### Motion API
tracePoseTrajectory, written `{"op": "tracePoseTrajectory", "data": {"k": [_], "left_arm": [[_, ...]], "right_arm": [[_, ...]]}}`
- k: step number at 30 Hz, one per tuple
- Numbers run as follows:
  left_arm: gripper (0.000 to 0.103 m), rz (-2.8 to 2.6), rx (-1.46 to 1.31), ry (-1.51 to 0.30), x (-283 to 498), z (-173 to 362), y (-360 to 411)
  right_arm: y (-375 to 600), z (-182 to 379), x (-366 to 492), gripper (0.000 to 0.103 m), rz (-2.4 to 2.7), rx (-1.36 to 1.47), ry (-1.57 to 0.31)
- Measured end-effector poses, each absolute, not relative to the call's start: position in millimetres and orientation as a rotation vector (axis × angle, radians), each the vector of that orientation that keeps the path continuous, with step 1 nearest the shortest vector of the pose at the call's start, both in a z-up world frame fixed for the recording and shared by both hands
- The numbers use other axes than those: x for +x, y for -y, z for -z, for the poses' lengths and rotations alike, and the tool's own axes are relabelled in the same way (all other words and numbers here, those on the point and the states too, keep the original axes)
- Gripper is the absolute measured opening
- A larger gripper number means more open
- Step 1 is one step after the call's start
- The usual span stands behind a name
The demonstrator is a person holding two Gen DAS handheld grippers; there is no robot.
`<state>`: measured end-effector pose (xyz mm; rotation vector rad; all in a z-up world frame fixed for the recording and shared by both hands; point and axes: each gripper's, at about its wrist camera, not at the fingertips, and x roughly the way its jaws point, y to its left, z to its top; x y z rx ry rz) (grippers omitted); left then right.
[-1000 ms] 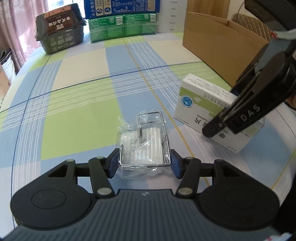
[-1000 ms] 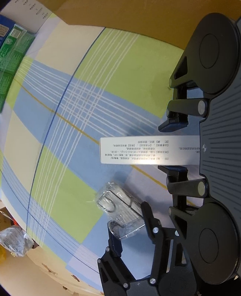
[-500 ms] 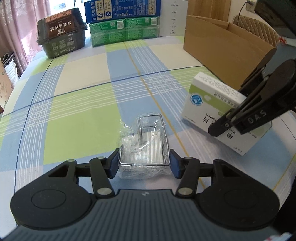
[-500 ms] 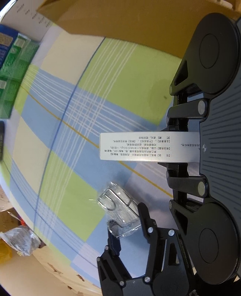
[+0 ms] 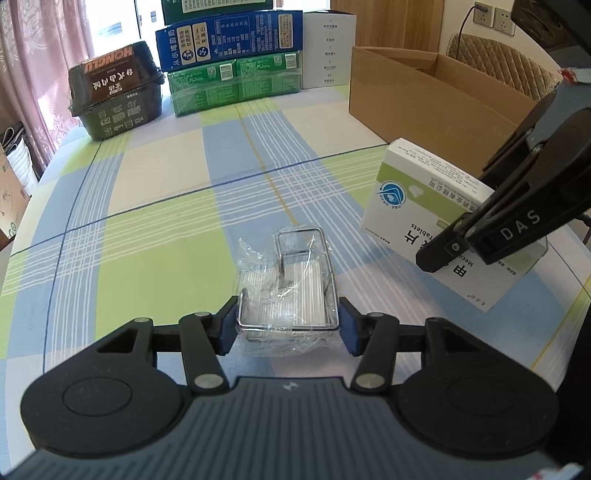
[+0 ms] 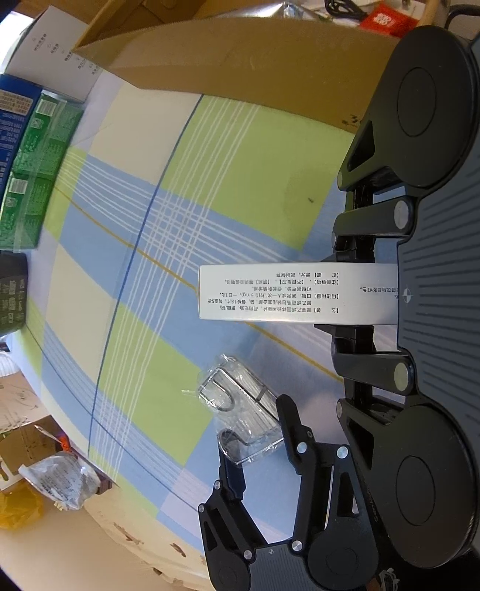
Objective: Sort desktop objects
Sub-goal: 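Carry the soap holder and medicine box with both grippers to the cardboard box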
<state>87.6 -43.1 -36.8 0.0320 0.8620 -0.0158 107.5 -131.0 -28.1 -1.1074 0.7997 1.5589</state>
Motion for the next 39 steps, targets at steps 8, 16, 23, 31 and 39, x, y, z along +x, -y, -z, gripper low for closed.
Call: {"op": "tracePoseTrajectory", "data": {"k": [8, 16, 23, 31, 39], "left_arm": [[0.049, 0.031, 0.037, -0.861, 80.7, 29.5, 53.1], [0.049, 0.035, 0.048, -0.834, 77.5, 8.6, 60.8], [0.049, 0.03, 0.032, -0.802, 72.8, -15.6, 73.5], [0.049, 0.051, 0.048, -0.752, 80.8, -60.3, 106.5], [0.049, 0.126, 0.054, -0.701, 118.8, -92.2, 163.7]], "right_arm": [[143.9, 11.6, 108.9, 0.021, -1.561, -1.064, -0.789], [156.5, -23.9, 106.7, 0.021, -1.573, -1.03, -0.748], [169.1, -69.1, 119.0, 0.021, -1.575, -0.958, -0.707], [185.0, -118.5, 161.3, 0.021, -1.531, -0.876, -0.684], [186.5, -160.7, 232.5, 0.021, -1.429, -0.808, -0.663]]}}
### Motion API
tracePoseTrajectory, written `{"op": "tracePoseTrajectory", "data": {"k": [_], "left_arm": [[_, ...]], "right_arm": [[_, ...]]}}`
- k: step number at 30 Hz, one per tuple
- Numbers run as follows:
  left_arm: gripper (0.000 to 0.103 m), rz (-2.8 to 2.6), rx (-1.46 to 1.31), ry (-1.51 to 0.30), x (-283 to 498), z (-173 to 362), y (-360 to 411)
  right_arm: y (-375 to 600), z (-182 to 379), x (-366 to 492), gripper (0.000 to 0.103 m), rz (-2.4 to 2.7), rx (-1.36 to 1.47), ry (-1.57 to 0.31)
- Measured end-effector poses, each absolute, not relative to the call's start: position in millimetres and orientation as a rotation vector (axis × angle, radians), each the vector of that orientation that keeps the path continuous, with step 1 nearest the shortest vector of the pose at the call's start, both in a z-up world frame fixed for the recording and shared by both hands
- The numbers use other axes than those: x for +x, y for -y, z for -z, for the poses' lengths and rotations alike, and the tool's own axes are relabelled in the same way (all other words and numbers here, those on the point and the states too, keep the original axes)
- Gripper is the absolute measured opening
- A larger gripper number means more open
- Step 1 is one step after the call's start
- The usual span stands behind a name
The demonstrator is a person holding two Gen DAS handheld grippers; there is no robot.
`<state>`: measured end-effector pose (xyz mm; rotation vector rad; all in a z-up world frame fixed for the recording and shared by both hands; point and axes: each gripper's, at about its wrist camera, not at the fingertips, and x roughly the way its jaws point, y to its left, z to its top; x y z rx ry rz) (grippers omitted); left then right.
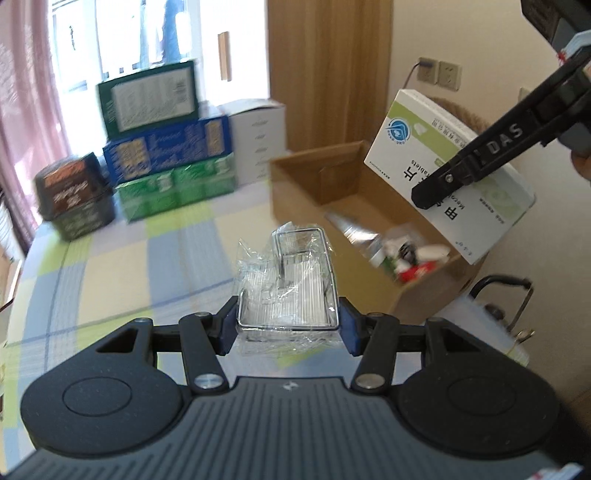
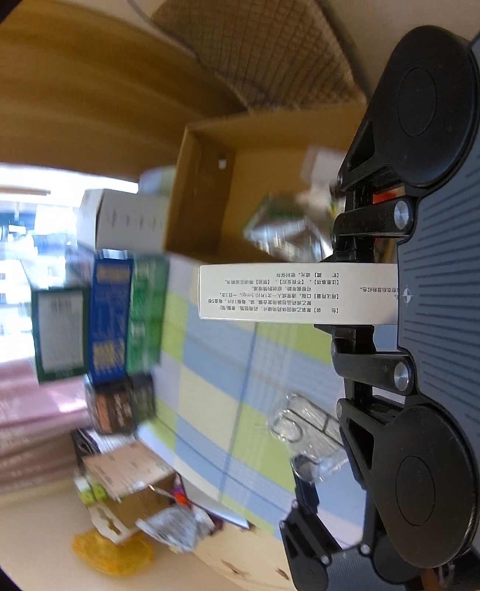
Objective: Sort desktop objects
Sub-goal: 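Carry the soap holder and medicine box with both grippers to the cardboard box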
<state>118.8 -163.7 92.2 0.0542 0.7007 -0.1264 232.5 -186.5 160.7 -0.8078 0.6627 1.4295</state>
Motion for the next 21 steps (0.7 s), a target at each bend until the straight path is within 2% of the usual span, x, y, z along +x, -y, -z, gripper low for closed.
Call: {"op": "tracePoseTrajectory", "data": {"k": [8, 16, 18, 19, 21], "left_arm": [[0.049, 0.214, 0.047, -0.696, 172.7, -95.6, 228.0], [0.049, 0.273, 0.039, -0.722, 227.8, -72.4, 262.4], [0.052, 0.271, 0.033, -0.73, 238.0, -64.6, 266.0], [0.059, 0.271, 0.031, -0.733, 241.8, -61.6, 266.7], [0.063, 0.28, 0.04, -0.725, 244.7, -58.3, 266.5]], "right_arm": [[171.3, -161.5, 299.5, 0.021, -1.368, -0.755, -0.714], [147.8, -147.1, 348.7, 0.021, -1.335, -0.74, -0.771], [143.2, -142.0, 357.0, 0.021, -1.33, -0.736, -0.784], [141.8, -139.4, 359.7, 0.021, -1.328, -0.739, -0.788], [139.2, -133.9, 362.7, 0.021, -1.326, -0.747, -0.796]]}}
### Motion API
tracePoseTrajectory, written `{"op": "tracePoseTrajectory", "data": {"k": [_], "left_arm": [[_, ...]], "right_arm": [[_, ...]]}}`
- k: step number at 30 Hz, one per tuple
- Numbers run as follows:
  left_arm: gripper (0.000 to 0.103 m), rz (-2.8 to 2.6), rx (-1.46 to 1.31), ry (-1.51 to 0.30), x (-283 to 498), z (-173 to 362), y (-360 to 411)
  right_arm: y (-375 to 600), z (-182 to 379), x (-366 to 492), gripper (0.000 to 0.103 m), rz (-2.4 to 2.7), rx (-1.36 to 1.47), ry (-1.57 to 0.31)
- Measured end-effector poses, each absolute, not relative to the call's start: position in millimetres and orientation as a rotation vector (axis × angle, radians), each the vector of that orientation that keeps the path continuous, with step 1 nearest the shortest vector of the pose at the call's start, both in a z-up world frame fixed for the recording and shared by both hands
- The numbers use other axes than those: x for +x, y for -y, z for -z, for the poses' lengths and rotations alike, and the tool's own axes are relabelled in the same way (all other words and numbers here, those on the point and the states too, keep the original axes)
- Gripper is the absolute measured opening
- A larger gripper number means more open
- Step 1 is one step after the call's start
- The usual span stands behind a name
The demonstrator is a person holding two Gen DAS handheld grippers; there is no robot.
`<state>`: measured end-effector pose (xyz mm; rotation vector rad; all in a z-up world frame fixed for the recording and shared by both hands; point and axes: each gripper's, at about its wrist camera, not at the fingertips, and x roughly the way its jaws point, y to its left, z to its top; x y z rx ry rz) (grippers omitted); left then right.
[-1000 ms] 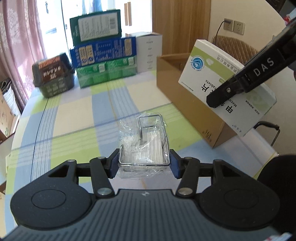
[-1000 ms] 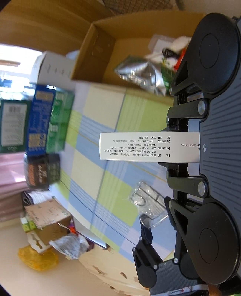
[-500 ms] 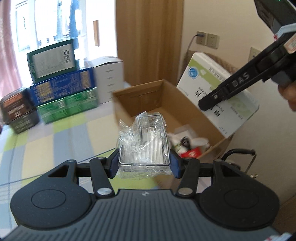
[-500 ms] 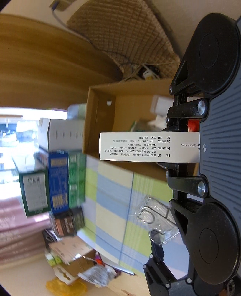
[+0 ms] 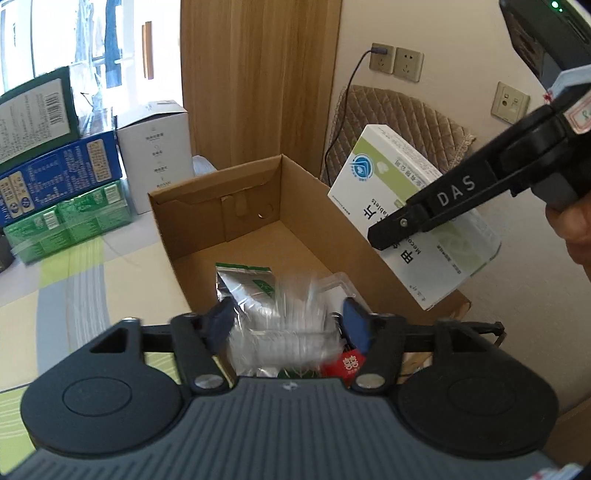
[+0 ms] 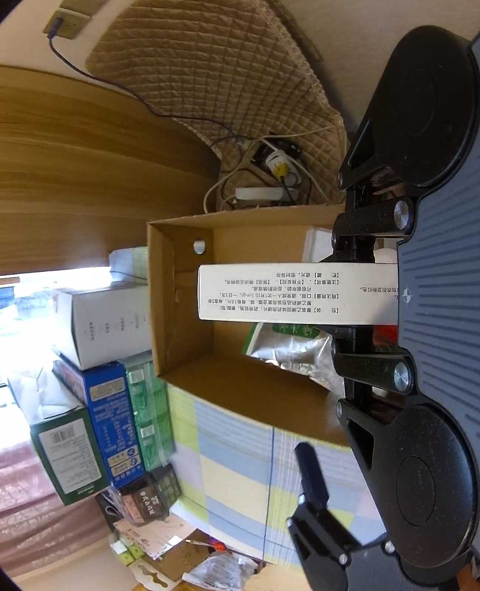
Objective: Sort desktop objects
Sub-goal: 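Open both grippers to drop the soap holder and medicine box into the box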
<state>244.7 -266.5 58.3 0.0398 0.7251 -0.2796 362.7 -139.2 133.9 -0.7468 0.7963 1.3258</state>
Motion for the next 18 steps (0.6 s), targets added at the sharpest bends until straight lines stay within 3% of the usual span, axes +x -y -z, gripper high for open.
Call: {"op": "tracePoseTrajectory", "data": {"k": [6, 9, 12, 14, 18], "left_arm": [[0.063, 0.254, 0.061, -0.717, 238.2, -55.4, 253.4], [0.068, 0.238, 0.064, -0.715, 233.0, -55.5, 246.4], [0.073, 0.223, 0.061, -0.71, 227.8, -55.3, 240.4], [0.079, 0.213, 0.052, -0.709, 224.0, -54.9, 236.8], [0.083, 0.184, 0.01, -0.719, 215.8, -55.4, 230.1]], "right_arm": [[132.0, -118.5, 360.7, 0.022, -1.333, -0.757, -0.832], [128.2, -113.3, 360.3, 0.022, -1.34, -0.735, -0.855], [129.4, -114.7, 360.9, 0.036, -1.353, -0.689, -0.87], [134.5, -118.8, 358.5, 0.052, -1.352, -0.686, -0.844], [148.8, -127.0, 354.0, 0.06, -1.354, -0.679, -0.812]]}}
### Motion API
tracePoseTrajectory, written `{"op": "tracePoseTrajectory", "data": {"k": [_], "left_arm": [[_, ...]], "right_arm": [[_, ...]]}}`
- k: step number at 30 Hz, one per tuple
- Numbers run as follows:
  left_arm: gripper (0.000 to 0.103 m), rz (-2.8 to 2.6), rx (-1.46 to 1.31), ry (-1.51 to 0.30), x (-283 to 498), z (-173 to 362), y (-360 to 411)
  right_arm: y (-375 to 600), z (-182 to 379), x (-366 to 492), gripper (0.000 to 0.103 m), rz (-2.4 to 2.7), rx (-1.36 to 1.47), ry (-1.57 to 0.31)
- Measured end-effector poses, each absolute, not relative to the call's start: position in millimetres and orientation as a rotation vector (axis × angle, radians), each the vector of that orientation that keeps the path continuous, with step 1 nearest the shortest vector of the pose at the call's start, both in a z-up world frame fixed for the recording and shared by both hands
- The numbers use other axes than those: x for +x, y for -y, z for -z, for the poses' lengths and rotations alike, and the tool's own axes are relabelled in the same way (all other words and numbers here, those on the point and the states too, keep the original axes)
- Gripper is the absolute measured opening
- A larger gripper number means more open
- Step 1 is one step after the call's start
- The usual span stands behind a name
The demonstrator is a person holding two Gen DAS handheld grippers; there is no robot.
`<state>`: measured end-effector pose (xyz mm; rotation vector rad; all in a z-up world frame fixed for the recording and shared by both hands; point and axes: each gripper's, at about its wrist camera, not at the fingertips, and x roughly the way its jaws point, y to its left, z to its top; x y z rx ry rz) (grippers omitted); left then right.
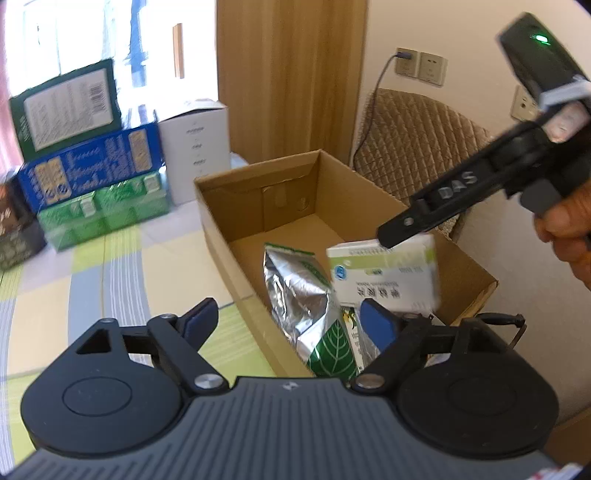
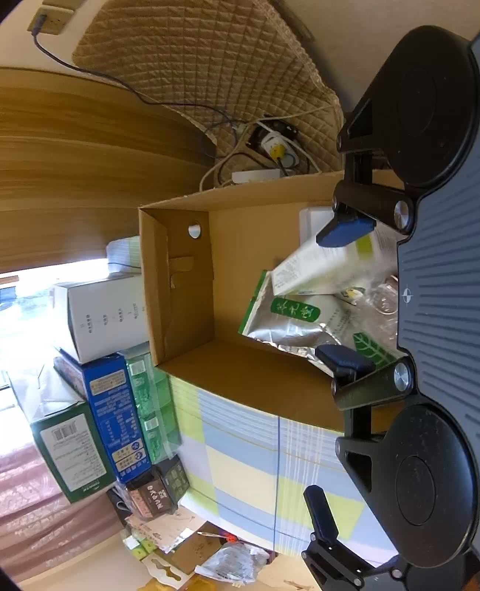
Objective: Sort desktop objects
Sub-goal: 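Open both grippers to drop the soap holder and medicine box into the box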
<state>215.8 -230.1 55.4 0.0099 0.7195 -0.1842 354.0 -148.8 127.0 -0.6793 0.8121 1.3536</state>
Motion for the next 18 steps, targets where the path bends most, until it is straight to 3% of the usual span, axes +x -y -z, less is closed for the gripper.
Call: {"op": "tracePoseTrajectory", "data": {"k": [8, 18], "left_arm": [[0.101, 0.137, -0.025, -0.691, 181.5, -65.6, 228.1], [0.102, 0.072, -0.045, -0.682, 130.7, -80.3, 233.2]], "right_arm": [[201.2, -141.0, 335.9, 0.09, -1.344, -0.641, -0.735], [279.8, -151.4, 306.5, 0.099, -1.328, -0.61, -0.599]]}}
